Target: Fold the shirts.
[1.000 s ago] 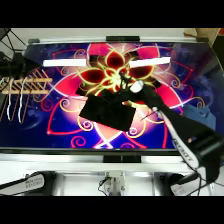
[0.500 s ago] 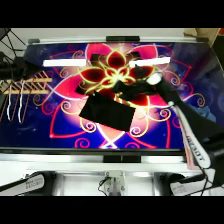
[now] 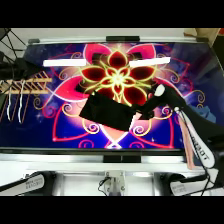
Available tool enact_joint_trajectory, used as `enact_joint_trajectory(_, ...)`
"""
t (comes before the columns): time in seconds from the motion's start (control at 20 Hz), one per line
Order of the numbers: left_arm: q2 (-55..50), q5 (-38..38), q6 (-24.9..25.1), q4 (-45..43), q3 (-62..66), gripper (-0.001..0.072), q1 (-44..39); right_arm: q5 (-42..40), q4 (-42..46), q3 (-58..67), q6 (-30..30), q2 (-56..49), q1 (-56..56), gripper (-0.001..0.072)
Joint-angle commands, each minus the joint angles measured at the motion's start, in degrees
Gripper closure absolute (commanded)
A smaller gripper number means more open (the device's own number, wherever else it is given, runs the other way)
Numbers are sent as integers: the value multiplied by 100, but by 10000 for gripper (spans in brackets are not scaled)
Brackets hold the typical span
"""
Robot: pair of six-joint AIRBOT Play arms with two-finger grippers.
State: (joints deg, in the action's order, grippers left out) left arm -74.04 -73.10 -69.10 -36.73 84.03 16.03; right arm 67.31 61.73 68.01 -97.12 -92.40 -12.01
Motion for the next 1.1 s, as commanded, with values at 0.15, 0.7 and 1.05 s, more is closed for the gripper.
enact_joint_trajectory(0.15,4,0,55,-2,-2,673,0,-671,-809,-153,402,-439,-354,114)
enact_joint_trajectory(0.7,2,-2,50,-2,-2,673,0,503,-2924,1388,2192,133,957,656)
enact_joint_trajectory(1.05,2,-7,50,0,-7,673,-20,887,-1799,1847,1432,1132,2986,656)
